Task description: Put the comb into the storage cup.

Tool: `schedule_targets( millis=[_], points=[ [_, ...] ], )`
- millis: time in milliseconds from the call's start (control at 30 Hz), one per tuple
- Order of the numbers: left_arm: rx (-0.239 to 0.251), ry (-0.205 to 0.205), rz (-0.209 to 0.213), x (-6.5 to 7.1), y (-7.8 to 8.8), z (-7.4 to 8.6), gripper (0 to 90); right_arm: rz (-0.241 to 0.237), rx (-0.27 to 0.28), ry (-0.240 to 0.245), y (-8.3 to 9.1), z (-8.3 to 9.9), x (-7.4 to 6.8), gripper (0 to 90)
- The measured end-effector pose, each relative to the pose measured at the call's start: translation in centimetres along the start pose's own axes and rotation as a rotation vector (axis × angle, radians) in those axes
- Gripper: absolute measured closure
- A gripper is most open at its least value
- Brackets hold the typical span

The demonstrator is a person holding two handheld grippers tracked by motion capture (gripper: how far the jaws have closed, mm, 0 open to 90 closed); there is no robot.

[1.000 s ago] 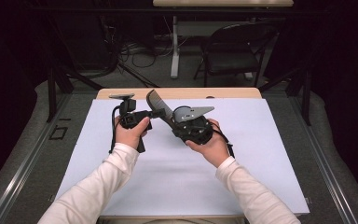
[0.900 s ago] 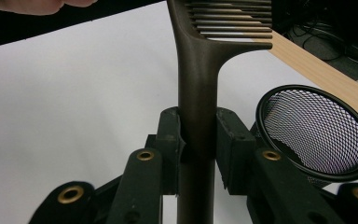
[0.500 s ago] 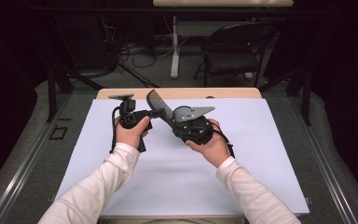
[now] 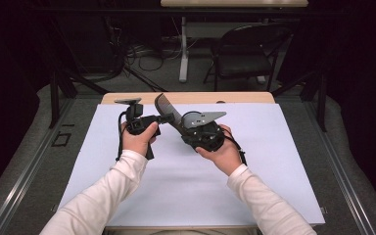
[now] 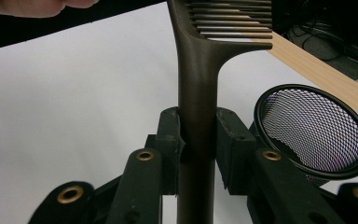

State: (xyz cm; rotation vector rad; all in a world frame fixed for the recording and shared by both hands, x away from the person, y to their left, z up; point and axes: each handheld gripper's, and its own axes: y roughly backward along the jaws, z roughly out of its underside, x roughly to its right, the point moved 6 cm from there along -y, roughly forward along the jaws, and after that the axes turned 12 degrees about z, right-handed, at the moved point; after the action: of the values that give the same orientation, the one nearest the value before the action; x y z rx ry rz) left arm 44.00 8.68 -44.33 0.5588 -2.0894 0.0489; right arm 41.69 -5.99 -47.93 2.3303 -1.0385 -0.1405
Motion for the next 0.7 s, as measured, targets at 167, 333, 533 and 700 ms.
schedule_targets(
  millis=[167,333,533,700],
  points=[
    [0.003,-0.003,0.002,0.03,-0.05,-0.01,84.0,0.001,0.001,-0.003,0.06,0.01,0.03,72.6],
    [0.005,-0.003,0.004,0.05,-0.08,-0.03,84.0,0.002,0.004,-0.005,0.09,0.01,0.05,72.5],
    [0.007,0.001,0.002,-0.03,-0.15,-0.04,84.0,0.003,0.003,-0.007,0.04,0.08,0.04,72.3],
    [0.009,0.003,0.005,-0.03,-0.17,-0.06,84.1,0.001,0.005,-0.009,0.06,0.08,0.03,71.8]
  ],
)
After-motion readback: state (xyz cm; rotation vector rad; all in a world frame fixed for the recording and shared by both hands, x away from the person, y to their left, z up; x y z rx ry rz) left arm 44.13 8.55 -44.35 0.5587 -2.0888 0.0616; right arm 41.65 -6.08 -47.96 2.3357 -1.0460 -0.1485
